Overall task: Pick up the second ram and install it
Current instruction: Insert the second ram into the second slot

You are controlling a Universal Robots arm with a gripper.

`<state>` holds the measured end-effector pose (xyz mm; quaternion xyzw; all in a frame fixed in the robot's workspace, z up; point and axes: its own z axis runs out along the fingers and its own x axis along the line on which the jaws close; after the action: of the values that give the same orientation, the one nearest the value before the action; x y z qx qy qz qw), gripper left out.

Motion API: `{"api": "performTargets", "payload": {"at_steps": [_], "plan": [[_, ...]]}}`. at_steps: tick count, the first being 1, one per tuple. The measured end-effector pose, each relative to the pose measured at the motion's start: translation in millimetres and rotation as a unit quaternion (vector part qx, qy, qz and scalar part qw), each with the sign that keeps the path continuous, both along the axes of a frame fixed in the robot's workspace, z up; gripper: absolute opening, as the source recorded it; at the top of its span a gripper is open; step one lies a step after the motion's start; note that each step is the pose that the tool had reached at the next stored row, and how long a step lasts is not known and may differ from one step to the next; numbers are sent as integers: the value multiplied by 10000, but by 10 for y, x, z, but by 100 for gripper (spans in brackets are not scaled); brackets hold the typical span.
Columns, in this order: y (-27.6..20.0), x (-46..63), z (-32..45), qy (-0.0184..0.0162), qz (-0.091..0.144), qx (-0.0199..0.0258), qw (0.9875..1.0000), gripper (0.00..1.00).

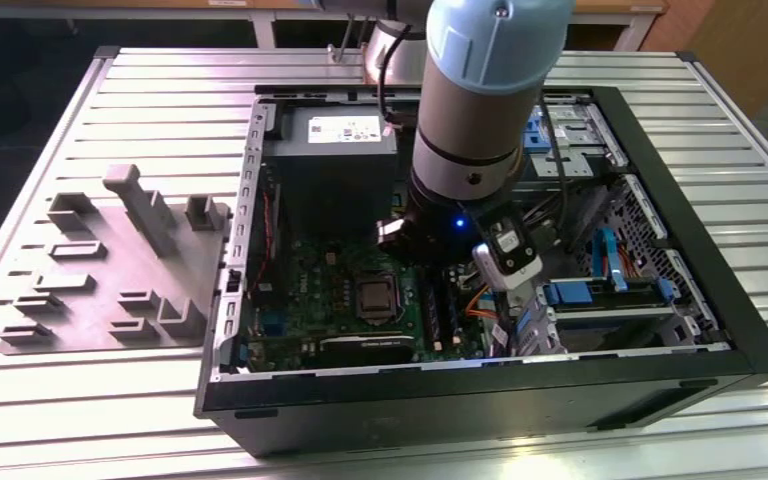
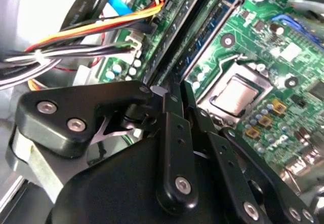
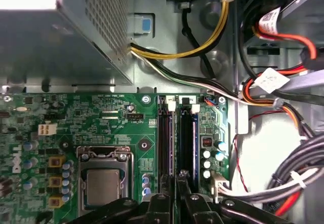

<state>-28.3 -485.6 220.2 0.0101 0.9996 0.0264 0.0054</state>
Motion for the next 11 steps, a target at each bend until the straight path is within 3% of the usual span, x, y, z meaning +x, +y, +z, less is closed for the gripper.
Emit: {"api": "performTargets", "payload": {"at_steps": [6, 11], "plan": [[0, 0, 150, 0, 0, 1, 10000, 19], [0, 0, 157, -1, 0, 1, 10000, 19]]}}
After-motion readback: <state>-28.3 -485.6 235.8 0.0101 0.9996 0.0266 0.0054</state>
